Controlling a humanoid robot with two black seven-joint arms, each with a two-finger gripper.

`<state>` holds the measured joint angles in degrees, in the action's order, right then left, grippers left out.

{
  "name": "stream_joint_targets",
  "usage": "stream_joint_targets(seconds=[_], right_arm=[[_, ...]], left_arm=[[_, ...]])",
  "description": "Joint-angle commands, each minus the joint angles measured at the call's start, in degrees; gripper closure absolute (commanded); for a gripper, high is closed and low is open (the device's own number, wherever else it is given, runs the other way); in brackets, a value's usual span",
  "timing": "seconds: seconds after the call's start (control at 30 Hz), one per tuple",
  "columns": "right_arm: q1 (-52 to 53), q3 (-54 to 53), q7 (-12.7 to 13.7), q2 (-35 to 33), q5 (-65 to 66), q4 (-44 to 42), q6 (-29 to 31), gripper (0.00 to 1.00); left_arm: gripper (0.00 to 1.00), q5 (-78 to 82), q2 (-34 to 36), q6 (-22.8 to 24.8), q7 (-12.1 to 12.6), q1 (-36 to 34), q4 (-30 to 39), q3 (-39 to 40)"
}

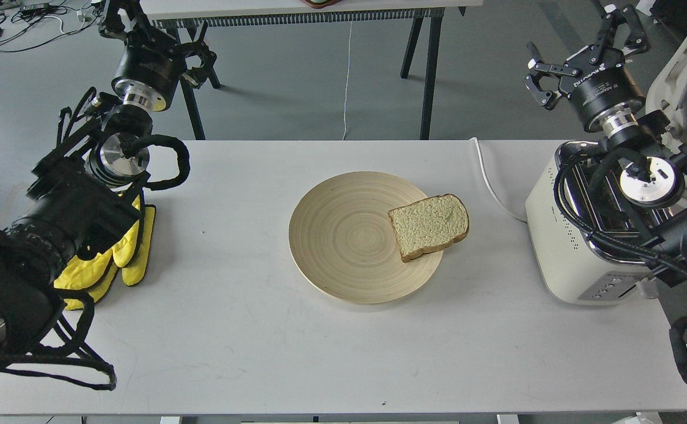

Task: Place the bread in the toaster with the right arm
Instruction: 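Raise the right gripper up and away from the toaster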

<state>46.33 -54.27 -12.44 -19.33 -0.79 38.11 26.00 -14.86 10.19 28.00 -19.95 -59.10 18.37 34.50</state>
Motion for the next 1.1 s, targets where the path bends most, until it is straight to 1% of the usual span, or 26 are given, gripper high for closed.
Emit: stream_joint_targets(seconds=[0.0,0.23,0.3,0.4,0.47,0.67,0.87,0.93,1.07], right_arm=[[-0.6,0.0,0.0,0.0,-0.2,0.2,0.1,0.01],[0.6,1.7,0.0,-0.9,1.8,1.3,0.1,0.01],[2.7,3.2,0.0,-2.7,7.3,3.1,-0.4,0.01],[4.8,5.0,0.0,-5.9,17.8,7.2,-4.6,0.01],[5.0,6.4,0.1,-6.7,23.8,10.6,-7.4,0.01],[5.2,10.2,1.0,-10.0,38.8,19.0,-12.2,0.01],[5.2,15.5,0.8,-12.7,56.8,24.7,-18.3,0.01],[4.7,17.4,0.6,-13.8,61.9,26.2,-19.6,0.01],[3.1,22.1,0.3,-14.2,65.7,26.6,-21.8,0.01]], left_arm=[[0.00,0.0,-0.1,0.0,0.1,0.0,0.0,0.0],[0.00,0.0,0.3,0.0,0.1,0.0,-0.4,0.0],[0.00,0.0,0.2,0.0,0.1,0.0,-0.4,0.0],[0.00,0.0,0.1,0.0,0.1,0.0,-0.4,0.0],[0.00,0.0,0.1,0.0,0.1,0.0,-0.4,0.0],[0.00,0.0,0.0,0.0,0.1,0.1,-0.4,0.0],[0.00,0.0,-0.1,0.0,0.1,0.1,-0.4,0.0],[0.00,0.0,-0.2,0.0,0.1,0.1,-0.4,0.0],[0.00,0.0,-0.2,0.0,0.1,0.1,-0.4,0.0]])
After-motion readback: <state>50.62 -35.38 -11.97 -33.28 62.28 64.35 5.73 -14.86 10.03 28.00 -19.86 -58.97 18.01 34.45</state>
